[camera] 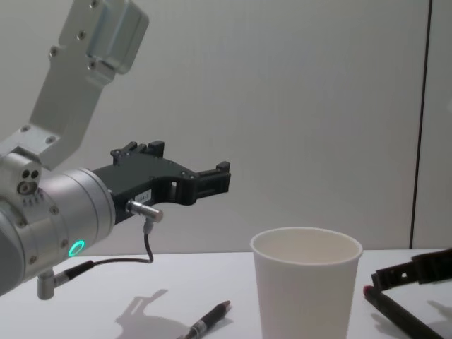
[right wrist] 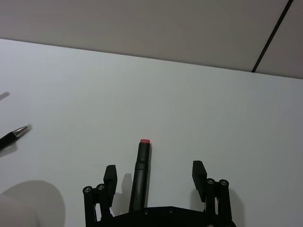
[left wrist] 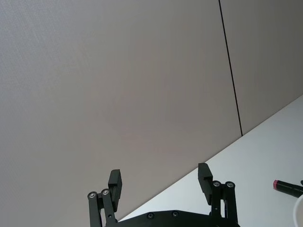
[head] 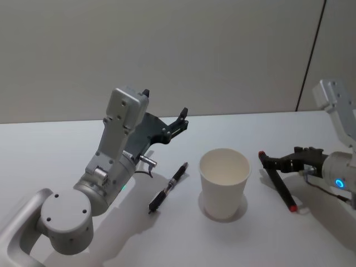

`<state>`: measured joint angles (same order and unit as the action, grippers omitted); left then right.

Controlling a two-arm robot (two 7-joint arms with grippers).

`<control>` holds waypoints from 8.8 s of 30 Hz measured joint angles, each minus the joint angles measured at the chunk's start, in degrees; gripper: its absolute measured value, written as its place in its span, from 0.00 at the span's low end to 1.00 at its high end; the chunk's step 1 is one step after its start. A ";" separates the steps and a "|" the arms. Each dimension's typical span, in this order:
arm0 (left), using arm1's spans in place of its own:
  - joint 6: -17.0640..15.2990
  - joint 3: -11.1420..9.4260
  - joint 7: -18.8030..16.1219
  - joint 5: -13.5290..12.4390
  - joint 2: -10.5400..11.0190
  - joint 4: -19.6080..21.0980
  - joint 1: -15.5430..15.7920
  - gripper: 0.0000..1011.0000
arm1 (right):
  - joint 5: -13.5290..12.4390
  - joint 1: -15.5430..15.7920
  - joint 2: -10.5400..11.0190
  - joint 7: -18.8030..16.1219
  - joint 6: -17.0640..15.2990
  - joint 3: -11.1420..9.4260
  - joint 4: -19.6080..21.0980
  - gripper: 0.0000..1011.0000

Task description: Place the pen into the pen holder.

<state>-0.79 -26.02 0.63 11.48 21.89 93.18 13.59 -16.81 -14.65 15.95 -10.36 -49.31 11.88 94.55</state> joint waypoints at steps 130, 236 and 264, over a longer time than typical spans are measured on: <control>0.00 0.00 0.00 0.00 0.00 0.00 0.00 0.99 | 4.58 -4.86 -4.60 -1.84 2.69 3.03 -10.32 0.39; 0.00 0.00 0.00 0.00 0.00 0.00 0.00 0.99 | 10.40 -9.63 -7.12 -1.83 10.15 4.52 -7.81 0.17; 0.00 0.00 0.00 0.00 0.00 0.00 0.00 0.99 | 13.04 -11.45 -8.97 7.59 26.70 3.60 -2.14 0.17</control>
<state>-0.80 -26.02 0.63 11.48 21.89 93.18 13.59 -3.78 -26.09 6.98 -2.77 -22.62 15.48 92.41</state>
